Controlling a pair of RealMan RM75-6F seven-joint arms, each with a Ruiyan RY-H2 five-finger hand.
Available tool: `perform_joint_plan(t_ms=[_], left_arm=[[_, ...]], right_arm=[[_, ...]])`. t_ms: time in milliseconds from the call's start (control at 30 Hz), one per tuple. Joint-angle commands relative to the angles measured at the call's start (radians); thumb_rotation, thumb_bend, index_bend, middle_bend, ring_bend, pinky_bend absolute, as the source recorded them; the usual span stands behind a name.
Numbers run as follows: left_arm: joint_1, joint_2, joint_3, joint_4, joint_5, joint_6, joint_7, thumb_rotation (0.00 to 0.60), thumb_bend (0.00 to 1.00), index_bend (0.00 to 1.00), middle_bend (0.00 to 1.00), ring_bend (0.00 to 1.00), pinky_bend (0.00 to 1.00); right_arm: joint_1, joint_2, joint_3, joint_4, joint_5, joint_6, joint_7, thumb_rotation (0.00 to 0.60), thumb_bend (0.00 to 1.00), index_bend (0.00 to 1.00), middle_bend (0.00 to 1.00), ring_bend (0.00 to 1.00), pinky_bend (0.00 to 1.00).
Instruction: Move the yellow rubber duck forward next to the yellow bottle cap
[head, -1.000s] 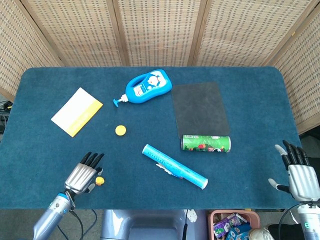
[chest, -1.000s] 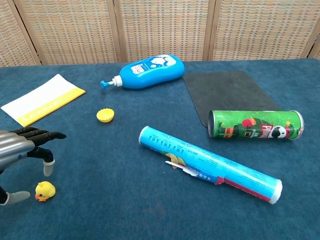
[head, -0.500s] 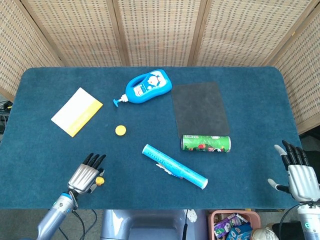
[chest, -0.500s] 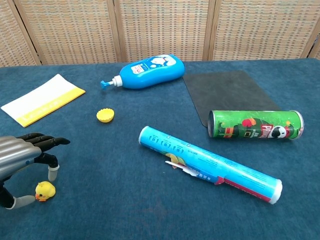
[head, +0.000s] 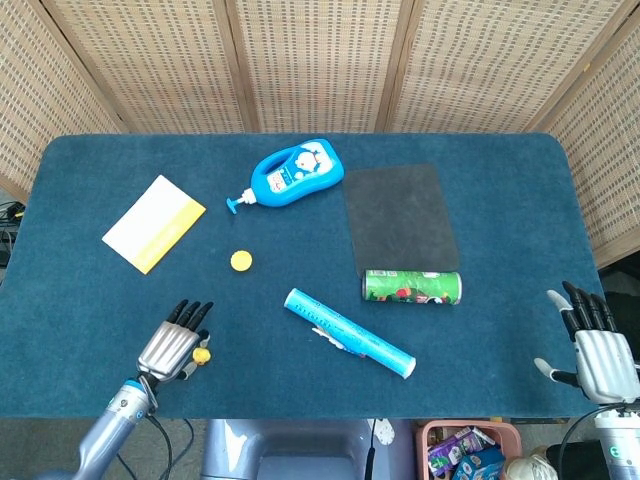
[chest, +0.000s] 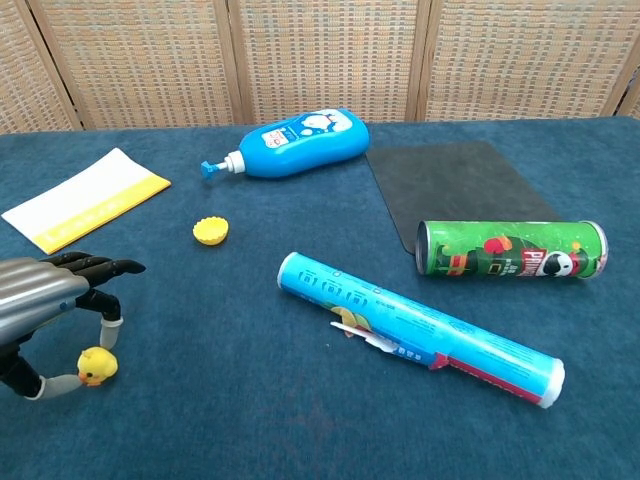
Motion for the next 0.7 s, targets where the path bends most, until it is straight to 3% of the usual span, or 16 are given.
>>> perform_joint_plan(t_ms=[33,333,467,700], left_arm=[[-0.030,0.008,-0.038,0.000,-0.038,-0.023,-0.010,0.600,0.30,0.54,0.00,0.00,0.00],[-0.146,0.022,-0.166,0.047,-0.184,-0.113,-0.021,0.600,0.30,0.54,0.00,0.00,0.00],[-0.227,0.004,-0.238,0.124,-0.271,-0.166,-0.016,0.600,0.30,0.54,0.00,0.00,0.00],[-0.344,-0.046,-0.293,0.245,-0.387,-0.235,-0.005,0.600,0.30,0.54,0.00,0.00,0.00]], right_arm=[[0.003,0.000,0.002,0.003,0.007,-0.006,0.002,0.600,0.10,0.00,0.00,0.00,0.00],[0.015,-0.006,0.010,0.020,0.041,-0.045,0.015,0.600,0.10,0.00,0.00,0.00,0.00],[0.026,-0.013,0.015,0.038,0.076,-0.083,0.021,0.600,0.10,0.00,0.00,0.00,0.00],[0.034,-0.020,0.020,0.051,0.104,-0.110,0.017,0.600,0.10,0.00,0.00,0.00,0.00]])
